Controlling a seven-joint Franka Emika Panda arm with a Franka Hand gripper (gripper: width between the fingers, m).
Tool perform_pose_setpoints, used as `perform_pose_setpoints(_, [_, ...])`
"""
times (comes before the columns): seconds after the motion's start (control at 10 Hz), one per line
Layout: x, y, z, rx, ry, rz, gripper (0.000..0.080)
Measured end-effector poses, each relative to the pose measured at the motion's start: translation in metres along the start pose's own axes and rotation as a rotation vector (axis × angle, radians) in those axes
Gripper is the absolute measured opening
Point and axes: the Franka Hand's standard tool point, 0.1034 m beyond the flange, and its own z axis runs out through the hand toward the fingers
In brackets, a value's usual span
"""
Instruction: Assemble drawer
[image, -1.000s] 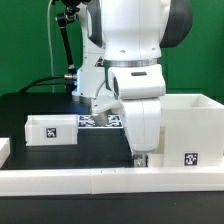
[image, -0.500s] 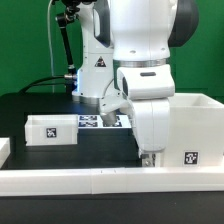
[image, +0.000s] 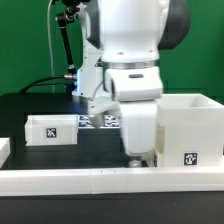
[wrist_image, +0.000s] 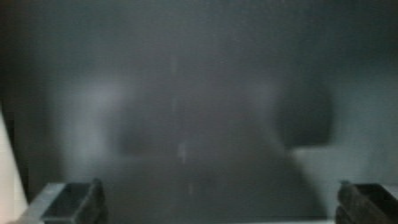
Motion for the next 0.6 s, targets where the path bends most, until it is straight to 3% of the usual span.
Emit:
perform_pose_setpoints(0.2, [-0.015, -0.003, -0.006, -0.027, 0.0, 0.025, 0.0649])
perform_pose_setpoints(0.3, [-0.021, -0.013, -0.006, -0.018, -0.002, 0.033, 0.0649])
perform_pose_setpoints(0.6, [-0.039, -0.049, -0.015, -0.028, -0.008, 0.061, 0.0649])
